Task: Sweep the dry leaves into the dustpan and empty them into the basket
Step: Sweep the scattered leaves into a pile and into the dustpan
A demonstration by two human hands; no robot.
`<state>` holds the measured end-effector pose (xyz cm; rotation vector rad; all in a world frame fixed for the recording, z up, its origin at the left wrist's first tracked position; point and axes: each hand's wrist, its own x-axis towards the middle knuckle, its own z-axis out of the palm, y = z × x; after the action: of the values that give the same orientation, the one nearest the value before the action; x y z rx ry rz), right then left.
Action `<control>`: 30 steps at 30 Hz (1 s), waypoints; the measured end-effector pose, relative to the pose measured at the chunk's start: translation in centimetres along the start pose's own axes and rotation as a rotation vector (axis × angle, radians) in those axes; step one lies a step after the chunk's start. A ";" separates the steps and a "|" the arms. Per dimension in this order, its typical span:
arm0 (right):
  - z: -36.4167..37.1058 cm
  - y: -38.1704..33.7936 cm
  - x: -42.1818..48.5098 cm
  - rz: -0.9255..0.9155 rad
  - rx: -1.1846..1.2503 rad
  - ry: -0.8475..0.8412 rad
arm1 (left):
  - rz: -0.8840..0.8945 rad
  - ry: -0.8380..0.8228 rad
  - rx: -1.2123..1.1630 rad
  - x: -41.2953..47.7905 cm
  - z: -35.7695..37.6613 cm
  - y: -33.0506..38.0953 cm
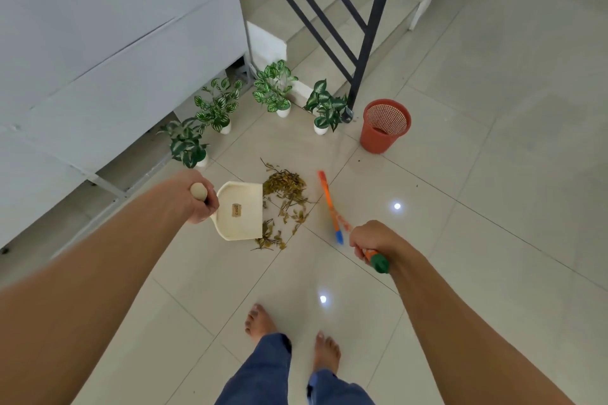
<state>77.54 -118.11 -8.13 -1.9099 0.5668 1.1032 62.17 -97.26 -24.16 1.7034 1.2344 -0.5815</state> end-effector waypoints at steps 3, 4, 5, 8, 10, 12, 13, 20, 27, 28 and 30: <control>0.3 1.4 0.2 -0.008 0.030 -0.047 | 0.040 0.024 0.037 -1.0 0.7 -1.0; 0.2 1.8 0.2 -0.007 0.037 -0.060 | 0.041 0.039 0.029 -1.5 0.8 -1.5; 0.1 2.1 0.2 -0.009 0.028 -0.068 | 0.044 0.048 0.003 -1.9 1.1 -1.9; -0.4 2.2 -0.3 -0.055 -0.098 -0.069 | 0.018 0.068 -0.089 -3.1 1.5 -3.1; -0.6 1.8 -1.2 -0.124 -0.221 -0.055 | 0.024 0.084 -0.115 -4.0 1.7 -3.9; -0.5 1.4 -2.4 -0.189 -0.294 -0.032 | 0.038 0.106 -0.120 -4.3 2.0 -4.6; -0.5 1.3 -2.9 -0.209 -0.320 -0.030 | 0.034 0.116 -0.117 -4.3 2.1 -4.8; 1.0 1.0 -4.5 -0.240 -0.526 -0.155 | 0.045 0.170 -0.108 -4.6 1.8 -5.4; 3.8 1.8 -4.4 -0.152 -0.670 -0.360 | 0.007 0.193 -0.117 -4.7 1.2 -7.5; 4.0 2.1 -4.3 -0.137 -0.681 -0.371 | -0.016 0.199 -0.142 -4.6 1.1 -7.4; 4.3 2.2 -3.9 -0.104 -0.717 -0.389 | -0.040 0.219 -0.177 -5.0 1.3 -8.9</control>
<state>71.90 -115.78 -6.90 -2.1780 -0.1799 1.7064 52.32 -100.20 -24.39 1.6273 1.4326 -0.3045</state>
